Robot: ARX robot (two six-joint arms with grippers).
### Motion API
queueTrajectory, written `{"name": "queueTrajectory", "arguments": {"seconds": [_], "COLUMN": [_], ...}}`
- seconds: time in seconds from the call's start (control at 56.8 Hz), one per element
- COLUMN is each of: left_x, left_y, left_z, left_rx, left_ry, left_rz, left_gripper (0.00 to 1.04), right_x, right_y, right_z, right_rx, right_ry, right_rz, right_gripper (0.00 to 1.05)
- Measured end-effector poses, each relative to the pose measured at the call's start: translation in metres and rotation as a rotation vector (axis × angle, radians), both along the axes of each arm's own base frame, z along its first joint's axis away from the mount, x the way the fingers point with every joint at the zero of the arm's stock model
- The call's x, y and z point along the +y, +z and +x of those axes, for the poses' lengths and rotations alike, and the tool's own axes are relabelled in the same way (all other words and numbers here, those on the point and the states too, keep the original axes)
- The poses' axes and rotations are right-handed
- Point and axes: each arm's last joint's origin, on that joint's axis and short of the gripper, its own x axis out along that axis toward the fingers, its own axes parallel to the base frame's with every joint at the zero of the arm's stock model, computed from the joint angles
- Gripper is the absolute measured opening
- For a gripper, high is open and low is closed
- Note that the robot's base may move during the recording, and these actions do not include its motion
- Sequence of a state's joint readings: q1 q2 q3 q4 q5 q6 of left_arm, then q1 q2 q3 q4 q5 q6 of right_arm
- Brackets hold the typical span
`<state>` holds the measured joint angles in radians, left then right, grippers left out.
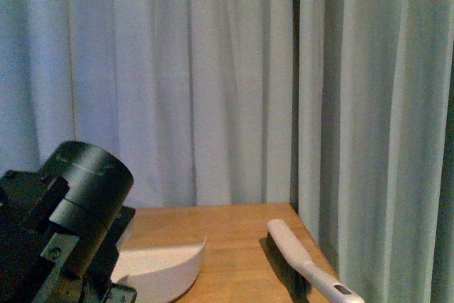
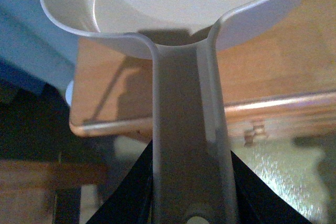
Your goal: Clean up trash
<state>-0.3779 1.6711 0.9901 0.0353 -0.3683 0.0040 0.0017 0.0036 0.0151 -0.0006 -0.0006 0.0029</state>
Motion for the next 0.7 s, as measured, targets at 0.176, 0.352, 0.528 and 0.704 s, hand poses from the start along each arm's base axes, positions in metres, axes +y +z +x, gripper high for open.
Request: {"name": "queueTrajectory", "arguments": {"seconds": [0.176,0.352,0.528,0.704], "left_x": [0.005,0.03,0.068,0.11], "left_y": [0.048,0.085,0.088,0.081], "left_z": [-0.026,-0.087,-0.136,-0.168], "left_rx": [-0.27,-0.536,-0.736,-0.856], "left_ry": [-0.075,-0.169,-0.195,-0.208], "left_rz": [-0.042,-0.134,-0.111,-0.056], "left_gripper": [0.28,0.28,0.28,0.28], "right_x": [0.0,0.0,0.0,0.0], "right_y": [0.0,0.0,0.0,0.0], "right_z": [0.0,0.0,0.0,0.0], "right_rx": [0.0,0.0,0.0,0.0], "right_ry": [0.0,0.0,0.0,0.0], "right_rz": [0.0,0.0,0.0,0.0], "right_gripper": [0.97,0.97,0.97,0.97]}}
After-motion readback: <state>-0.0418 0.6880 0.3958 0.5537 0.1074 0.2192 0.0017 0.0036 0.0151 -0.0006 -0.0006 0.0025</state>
